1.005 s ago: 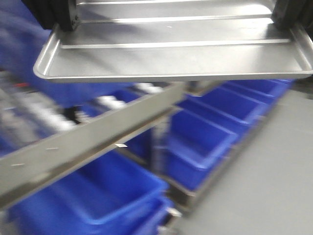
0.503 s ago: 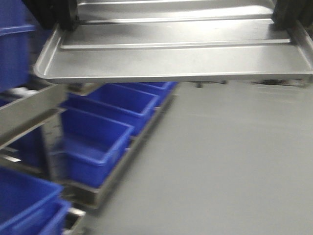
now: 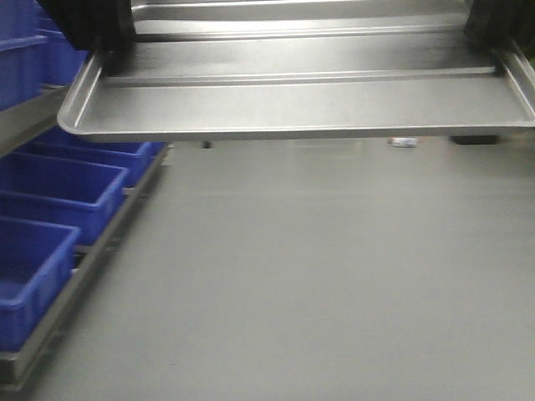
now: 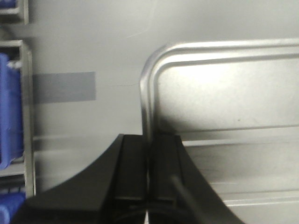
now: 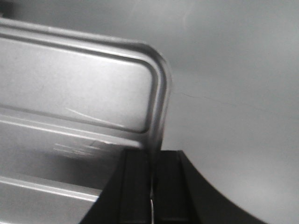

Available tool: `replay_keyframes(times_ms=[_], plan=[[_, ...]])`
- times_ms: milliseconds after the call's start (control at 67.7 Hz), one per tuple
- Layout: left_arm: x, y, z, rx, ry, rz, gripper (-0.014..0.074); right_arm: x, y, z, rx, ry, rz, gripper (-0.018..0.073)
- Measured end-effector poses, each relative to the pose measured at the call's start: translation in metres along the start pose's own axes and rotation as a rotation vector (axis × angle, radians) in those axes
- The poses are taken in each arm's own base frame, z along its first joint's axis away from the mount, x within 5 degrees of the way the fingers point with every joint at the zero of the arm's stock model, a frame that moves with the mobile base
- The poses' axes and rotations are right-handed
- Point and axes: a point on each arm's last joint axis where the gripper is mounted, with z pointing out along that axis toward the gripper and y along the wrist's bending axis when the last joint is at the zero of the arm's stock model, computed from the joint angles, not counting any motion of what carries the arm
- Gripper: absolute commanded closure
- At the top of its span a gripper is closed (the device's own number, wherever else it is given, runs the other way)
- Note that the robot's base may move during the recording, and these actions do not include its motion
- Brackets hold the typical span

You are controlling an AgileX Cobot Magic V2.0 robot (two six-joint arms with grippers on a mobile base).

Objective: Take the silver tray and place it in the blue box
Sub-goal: 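Hold the tray in both grippers while the base turns away from the shelf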

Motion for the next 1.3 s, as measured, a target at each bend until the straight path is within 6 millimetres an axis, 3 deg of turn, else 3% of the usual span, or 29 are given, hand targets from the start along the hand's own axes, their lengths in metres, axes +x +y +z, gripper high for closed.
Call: replay_keyframes(times_ms=[1301], plan=[[0.0,0.0,0.0,0.0,0.0,0.0,0.0701,0.0003,-0.0002,0.0,0.002,0.003,0.0,0.0502]])
